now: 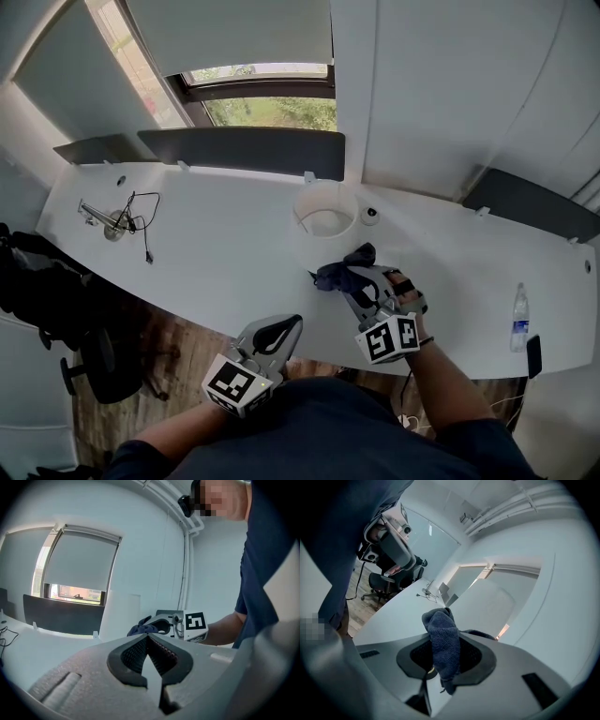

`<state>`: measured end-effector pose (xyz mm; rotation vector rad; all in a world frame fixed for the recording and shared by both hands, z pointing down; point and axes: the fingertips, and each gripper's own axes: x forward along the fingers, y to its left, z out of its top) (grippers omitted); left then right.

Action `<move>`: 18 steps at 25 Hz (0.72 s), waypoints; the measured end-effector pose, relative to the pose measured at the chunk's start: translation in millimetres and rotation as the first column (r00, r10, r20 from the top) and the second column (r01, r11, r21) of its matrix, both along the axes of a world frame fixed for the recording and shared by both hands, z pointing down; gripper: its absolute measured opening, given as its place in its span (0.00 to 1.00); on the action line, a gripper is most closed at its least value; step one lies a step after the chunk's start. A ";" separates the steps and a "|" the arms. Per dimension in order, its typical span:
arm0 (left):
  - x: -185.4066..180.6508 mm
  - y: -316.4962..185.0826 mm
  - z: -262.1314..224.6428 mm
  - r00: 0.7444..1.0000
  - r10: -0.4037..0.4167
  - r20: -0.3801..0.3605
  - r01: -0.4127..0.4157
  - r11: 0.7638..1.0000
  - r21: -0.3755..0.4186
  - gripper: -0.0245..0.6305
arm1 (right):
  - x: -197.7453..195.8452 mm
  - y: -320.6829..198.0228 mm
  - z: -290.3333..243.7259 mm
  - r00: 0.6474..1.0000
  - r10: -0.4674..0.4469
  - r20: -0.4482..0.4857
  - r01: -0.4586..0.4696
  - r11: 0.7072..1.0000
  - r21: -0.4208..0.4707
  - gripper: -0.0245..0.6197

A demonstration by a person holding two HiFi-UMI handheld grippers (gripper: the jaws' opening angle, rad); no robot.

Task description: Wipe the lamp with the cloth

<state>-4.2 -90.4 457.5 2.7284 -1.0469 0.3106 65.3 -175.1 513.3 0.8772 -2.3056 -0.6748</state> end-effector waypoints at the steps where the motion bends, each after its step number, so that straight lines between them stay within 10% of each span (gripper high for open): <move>1: 0.8 0.2 0.7 1.000 0.002 0.002 -0.002 1.000 -0.003 0.05 | 0.9 -0.2 6.3 1.000 -0.003 -0.007 0.003 1.000 -0.008 0.20; 18: 20.2 -6.4 -11.2 0.998 0.052 -0.039 -0.051 0.998 0.033 0.05 | 57.3 -13.4 -31.7 0.993 0.116 -0.028 -0.115 0.993 0.029 0.20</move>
